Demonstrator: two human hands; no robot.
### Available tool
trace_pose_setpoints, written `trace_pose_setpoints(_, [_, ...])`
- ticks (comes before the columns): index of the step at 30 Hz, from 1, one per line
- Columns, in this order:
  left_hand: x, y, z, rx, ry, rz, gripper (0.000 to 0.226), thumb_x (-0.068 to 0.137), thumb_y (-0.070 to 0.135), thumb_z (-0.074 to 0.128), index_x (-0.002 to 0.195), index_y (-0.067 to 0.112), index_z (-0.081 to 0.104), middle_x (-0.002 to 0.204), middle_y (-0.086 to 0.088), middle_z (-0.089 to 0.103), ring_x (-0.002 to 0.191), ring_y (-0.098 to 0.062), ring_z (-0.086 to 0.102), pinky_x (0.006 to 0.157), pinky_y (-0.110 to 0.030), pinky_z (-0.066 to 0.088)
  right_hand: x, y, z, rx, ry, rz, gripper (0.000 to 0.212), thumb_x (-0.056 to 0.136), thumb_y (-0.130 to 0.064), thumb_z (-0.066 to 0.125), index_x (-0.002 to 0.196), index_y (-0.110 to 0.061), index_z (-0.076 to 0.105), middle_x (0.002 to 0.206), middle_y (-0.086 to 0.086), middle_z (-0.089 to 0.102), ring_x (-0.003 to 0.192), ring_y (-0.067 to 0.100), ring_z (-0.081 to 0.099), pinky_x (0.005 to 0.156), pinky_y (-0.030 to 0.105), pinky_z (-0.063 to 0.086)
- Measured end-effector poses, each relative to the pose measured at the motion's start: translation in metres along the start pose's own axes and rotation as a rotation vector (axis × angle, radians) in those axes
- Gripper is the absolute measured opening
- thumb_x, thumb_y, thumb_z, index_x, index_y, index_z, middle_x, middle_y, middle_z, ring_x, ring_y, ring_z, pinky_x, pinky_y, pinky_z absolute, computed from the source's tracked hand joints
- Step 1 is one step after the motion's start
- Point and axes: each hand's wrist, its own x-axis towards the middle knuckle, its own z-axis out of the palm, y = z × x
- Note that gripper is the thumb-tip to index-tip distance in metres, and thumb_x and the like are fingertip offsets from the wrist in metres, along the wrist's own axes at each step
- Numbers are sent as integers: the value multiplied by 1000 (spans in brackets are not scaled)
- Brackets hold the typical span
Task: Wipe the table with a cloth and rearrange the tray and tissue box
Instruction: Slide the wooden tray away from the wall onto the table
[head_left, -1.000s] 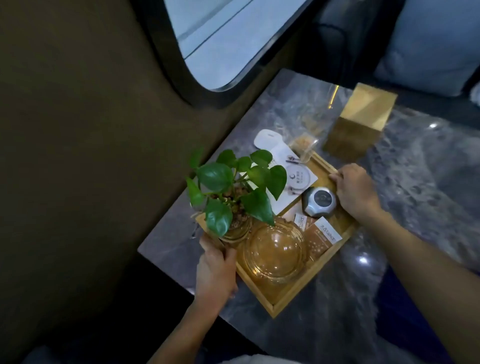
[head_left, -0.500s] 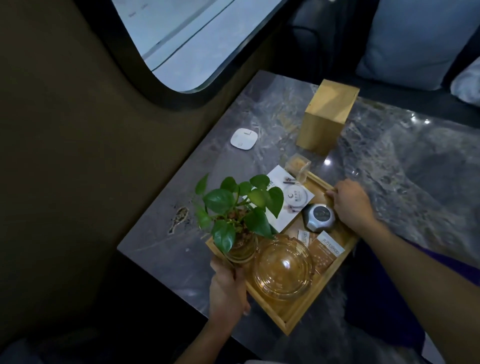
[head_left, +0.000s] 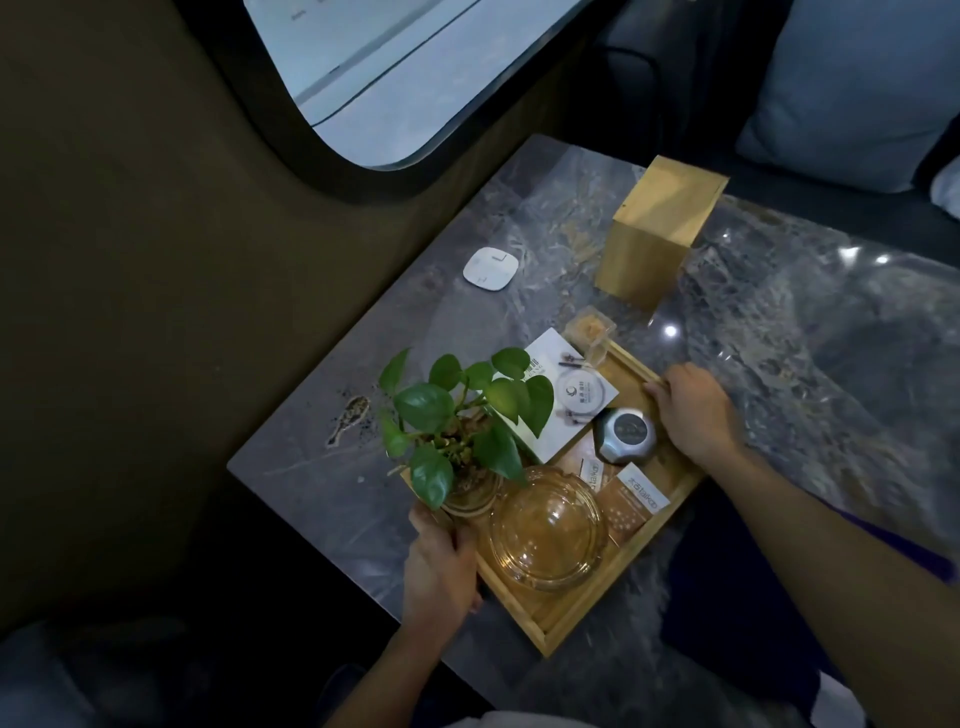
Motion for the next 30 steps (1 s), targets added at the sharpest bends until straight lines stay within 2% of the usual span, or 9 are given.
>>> trace_pose_setpoints(2, [1, -2, -1, 20, 0, -2, 22, 92, 21, 38, 109, 9, 30, 67, -22, 67, 40, -28, 61, 39, -28, 50, -3, 1, -2, -11, 3, 2, 29, 94, -28, 45, 90, -1, 55, 98, 19, 59, 95, 34, 53, 80, 42, 42])
trace_pose_setpoints(4, [3, -3, -2, 64, 7, 1, 26, 90, 25, 42, 108, 11, 31, 84, -25, 69, 65, -40, 67, 60, -38, 56, -8, 0, -4, -33, 15, 5, 28, 93, -27, 45, 93, -1, 56, 100, 20, 59, 95, 35, 53, 79, 42, 43])
trace_pose_setpoints(6, [4, -2, -6, 149, 8, -6, 32, 89, 28, 47, 110, 8, 34, 103, -26, 66, 89, -45, 64, 74, -38, 49, -14, -1, -7, -65, 35, 0, 27, 92, -26, 47, 100, -2, 57, 104, 20, 59, 95, 36, 54, 78, 43, 45])
trace_pose_setpoints(10, [4, 3, -19, 463, -76, 30, 41, 89, 34, 47, 117, 5, 42, 113, -23, 61, 103, -42, 59, 86, -44, 48, -30, 0, -15, -18, 51, 37, 32, 92, -26, 49, 118, -10, 53, 117, 17, 56, 104, 38, 53, 86, 45, 44])
trace_pose_setpoints(14, [-7, 16, -27, 767, -187, 82, 43, 92, 40, 40, 113, 6, 53, 114, -18, 63, 106, -36, 59, 88, -39, 46, -44, 11, -22, 29, 95, 49, 31, 92, -24, 49, 117, -5, 53, 118, 19, 56, 105, 35, 52, 92, 45, 39])
trace_pose_setpoints(19, [-44, 44, -17, 676, -312, 228, 34, 88, 46, 43, 105, 18, 53, 102, -7, 67, 96, -26, 61, 85, -39, 49, -69, 30, -30, 57, 106, 93, 36, 93, -24, 48, 123, -5, 51, 124, 18, 55, 114, 35, 50, 99, 46, 34])
trace_pose_setpoints(24, [-71, 87, 18, 656, -289, 534, 29, 90, 45, 44, 106, 22, 52, 94, -3, 67, 91, -24, 62, 71, -33, 41, -100, 60, -32, 38, 121, 188, 35, 94, -29, 45, 118, -5, 53, 121, 18, 58, 111, 36, 51, 96, 46, 36])
trace_pose_setpoints(26, [-73, 101, 39, 617, -351, 664, 27, 91, 40, 44, 108, 21, 52, 96, -3, 66, 90, -23, 61, 69, -31, 41, -112, 75, -35, 9, 109, 220, 35, 94, -31, 43, 116, -6, 55, 119, 17, 60, 110, 35, 53, 95, 45, 36])
trace_pose_setpoints(30, [-67, 120, 90, 537, -466, 867, 23, 93, 28, 44, 108, 16, 56, 104, -7, 66, 90, -20, 61, 81, -36, 49, -135, 105, -41, -37, 93, 284, 37, 94, -34, 44, 120, -10, 54, 125, 12, 59, 115, 30, 52, 95, 42, 33])
